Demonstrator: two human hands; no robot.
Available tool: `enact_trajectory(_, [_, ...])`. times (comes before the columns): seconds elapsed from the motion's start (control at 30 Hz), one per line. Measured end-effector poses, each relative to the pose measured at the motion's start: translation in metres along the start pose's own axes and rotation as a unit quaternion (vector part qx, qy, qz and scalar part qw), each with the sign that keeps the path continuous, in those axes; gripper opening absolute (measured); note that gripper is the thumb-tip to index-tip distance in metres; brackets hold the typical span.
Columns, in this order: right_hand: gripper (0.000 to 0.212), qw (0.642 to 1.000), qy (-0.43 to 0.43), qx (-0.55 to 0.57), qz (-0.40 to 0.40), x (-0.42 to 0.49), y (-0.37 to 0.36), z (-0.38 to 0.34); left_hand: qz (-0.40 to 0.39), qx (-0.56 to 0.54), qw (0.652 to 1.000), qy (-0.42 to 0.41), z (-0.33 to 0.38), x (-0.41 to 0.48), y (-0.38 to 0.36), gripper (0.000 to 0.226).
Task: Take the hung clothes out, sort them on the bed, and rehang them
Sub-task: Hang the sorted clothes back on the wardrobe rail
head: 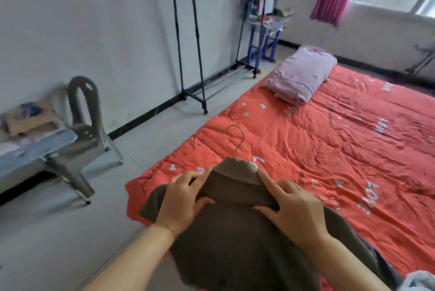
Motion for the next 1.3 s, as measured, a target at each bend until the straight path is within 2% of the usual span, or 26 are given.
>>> enact_trajectory(0.17, [0.066, 0.989, 0.139, 0.004, 0.046, 0.046, 0.049, -0.167, 0.095, 0.083, 0.989, 0.075, -0.055, -0.08, 0.164, 0.064])
enact_trajectory(0.23, [0.075, 0.979, 0.192, 0.01, 0.061, 0.061, 0.064, -0.237, 0.131, 0.13, 0.979, 0.091, -0.077, -0.116, 0.228, 0.064])
enact_trajectory(0.37, [0.087, 0.955, 0.285, 0.02, 0.077, 0.083, 0.085, -0.371, 0.201, 0.214, 0.948, 0.12, -0.111, -0.189, 0.353, 0.061])
enact_trajectory(0.47, [0.09, 0.92, 0.377, 0.049, 0.096, 0.095, 0.095, -0.463, 0.243, 0.285, 0.915, 0.15, -0.132, -0.245, 0.434, 0.057])
enact_trajectory(0.6, [0.088, 0.861, 0.478, 0.091, 0.147, 0.105, 0.106, -0.579, 0.275, 0.381, 0.859, 0.203, -0.154, -0.317, 0.523, 0.056])
enact_trajectory(0.7, [0.084, 0.813, 0.534, 0.139, 0.185, 0.11, 0.105, -0.662, 0.289, 0.421, 0.82, 0.258, -0.167, -0.369, 0.575, 0.069])
enact_trajectory(0.87, [0.053, 0.725, 0.61, 0.242, 0.21, 0.109, 0.107, -0.796, 0.306, 0.469, 0.736, 0.38, -0.177, -0.457, 0.647, 0.072])
enact_trajectory(1.1, [0.052, 0.607, 0.693, 0.329, 0.21, 0.066, 0.127, -0.957, 0.322, 0.533, 0.602, 0.5, -0.16, -0.568, 0.721, 0.069])
enact_trajectory(1.3, [0.053, 0.551, 0.723, 0.365, 0.2, 0.011, 0.135, -1.074, 0.334, 0.558, 0.501, 0.57, -0.153, -0.66, 0.774, 0.07])
Point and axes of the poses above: each hand's wrist, its own x-axis towards the middle knuckle, its own y-axis out of the back of the hand, z = x × y, the point moved 5 cm from there along x, towards the middle knuckle, and after that the axes turned 2 degrees about -z, right-handed, at the moved point
